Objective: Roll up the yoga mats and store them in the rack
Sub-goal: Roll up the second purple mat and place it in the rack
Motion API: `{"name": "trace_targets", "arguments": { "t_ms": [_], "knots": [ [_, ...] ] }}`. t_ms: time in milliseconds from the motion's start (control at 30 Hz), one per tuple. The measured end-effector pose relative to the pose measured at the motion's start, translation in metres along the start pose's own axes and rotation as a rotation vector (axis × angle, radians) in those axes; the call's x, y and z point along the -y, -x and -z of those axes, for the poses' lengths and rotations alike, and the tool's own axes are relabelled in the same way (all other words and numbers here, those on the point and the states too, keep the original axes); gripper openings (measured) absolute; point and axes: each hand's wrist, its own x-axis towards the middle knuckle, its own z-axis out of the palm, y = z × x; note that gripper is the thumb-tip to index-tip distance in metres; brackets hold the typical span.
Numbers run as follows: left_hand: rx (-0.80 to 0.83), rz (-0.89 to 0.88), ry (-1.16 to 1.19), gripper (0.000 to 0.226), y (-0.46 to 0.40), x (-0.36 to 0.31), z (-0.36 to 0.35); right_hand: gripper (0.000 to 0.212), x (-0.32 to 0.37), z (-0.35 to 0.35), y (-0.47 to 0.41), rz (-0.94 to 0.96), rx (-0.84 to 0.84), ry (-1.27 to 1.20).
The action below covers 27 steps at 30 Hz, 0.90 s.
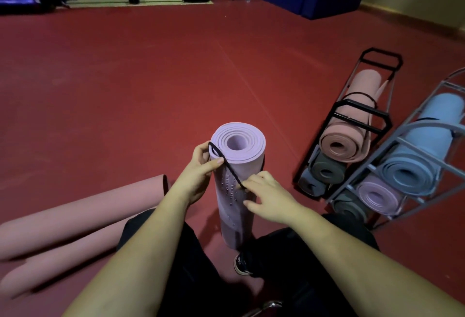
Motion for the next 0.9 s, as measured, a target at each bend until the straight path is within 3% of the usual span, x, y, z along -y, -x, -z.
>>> {"name": "trace_targets", "arguments": {
  "t_ms": [100, 233, 333, 467, 567, 800, 900],
  "knots": [
    [-0.048, 0.051, -0.131, 0.066, -0.003, -0.012, -0.011, 0.042, 0.005, 0.003, -0.001, -0.002, 0.004, 0.146],
    [-0.276, 0.039, -0.41, 0.053, -0.009, -0.022, -0.021, 0.038, 0.019, 0.001, -0.003, -0.007, -0.021, 0.281],
    [-0.286, 0.021, -0.273, 0.032, -0.01, -0.02, -0.014, 0.042, 0.018, 0.002, -0.005, -0.035, 0.008, 0.185],
    [-0.258, 0.003, -0.126, 0.035, -0.001, -0.013, -0.01, 0.039, 0.01, 0.002, -0.006, -0.003, 0.01, -0.084],
    [-0.282, -0.013, -0.007, 0.02, 0.004, -0.008, -0.012, 0.036, 0.003, 0.004, -0.007, -0.016, -0.039, -0.236],
    [-0.349, 0.005, -0.009, 0.012, 0.003, -0.009, -0.02, 0.043, -0.006, 0.007, -0.004, 0.029, -0.013, -0.213],
    [-0.46, -0.017, -0.106, 0.018, -0.002, -0.011, -0.019, 0.042, -0.009, 0.008, -0.003, 0.089, -0.03, -0.109]
  ]
}}
